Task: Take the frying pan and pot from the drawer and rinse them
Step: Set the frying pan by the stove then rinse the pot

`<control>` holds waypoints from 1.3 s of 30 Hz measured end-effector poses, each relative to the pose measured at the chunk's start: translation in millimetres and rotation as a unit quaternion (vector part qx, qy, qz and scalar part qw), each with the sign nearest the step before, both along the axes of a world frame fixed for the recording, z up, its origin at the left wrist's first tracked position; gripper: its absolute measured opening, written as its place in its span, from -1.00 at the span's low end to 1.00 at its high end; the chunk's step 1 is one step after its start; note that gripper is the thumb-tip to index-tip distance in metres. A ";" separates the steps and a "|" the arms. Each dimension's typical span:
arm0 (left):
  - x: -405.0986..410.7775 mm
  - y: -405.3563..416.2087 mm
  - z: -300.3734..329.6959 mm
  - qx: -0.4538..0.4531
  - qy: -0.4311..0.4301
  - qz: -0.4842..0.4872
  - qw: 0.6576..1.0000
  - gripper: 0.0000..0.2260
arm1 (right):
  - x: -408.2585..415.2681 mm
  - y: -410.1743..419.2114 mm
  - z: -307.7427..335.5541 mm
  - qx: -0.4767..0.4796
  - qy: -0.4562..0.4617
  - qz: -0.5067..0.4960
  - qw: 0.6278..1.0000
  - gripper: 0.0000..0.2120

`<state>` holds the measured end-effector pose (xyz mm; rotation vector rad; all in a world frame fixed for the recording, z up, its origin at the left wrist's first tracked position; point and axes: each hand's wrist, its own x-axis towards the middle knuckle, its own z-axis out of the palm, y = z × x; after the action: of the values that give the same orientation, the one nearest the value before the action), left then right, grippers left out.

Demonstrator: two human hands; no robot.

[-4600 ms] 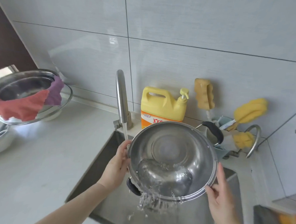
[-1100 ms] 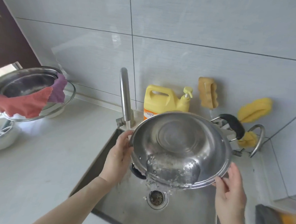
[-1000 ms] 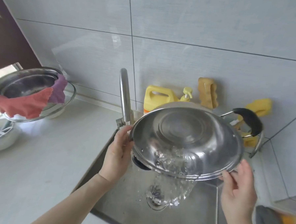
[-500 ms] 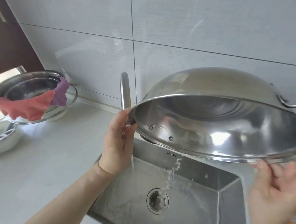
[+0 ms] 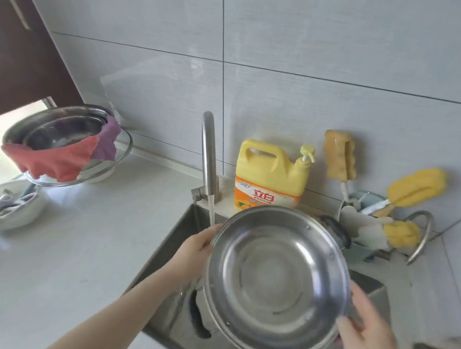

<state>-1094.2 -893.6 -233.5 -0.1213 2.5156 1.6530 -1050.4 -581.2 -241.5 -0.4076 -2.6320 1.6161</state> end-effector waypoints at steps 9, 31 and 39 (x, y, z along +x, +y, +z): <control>-8.2 -76.3 28.8 -0.135 -0.236 -0.005 0.962 -0.69 | 4.0 -55.4 -27.8 -0.285 -0.294 0.063 0.910 -0.68; 29.8 -63.5 1.8 0.018 -0.026 0.097 0.995 -0.59 | -38.3 -50.6 50.3 -0.001 -0.008 0.138 0.990 -0.53; 12.8 -74.6 18.5 -0.041 -0.174 0.035 0.983 -0.55 | -22.1 -40.2 17.6 -0.174 -0.187 0.129 0.958 -0.70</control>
<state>-1081.4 -968.2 -215.0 -0.4695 2.3332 1.4049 -1072.5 -621.3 -223.9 -0.4290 -2.7466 2.3117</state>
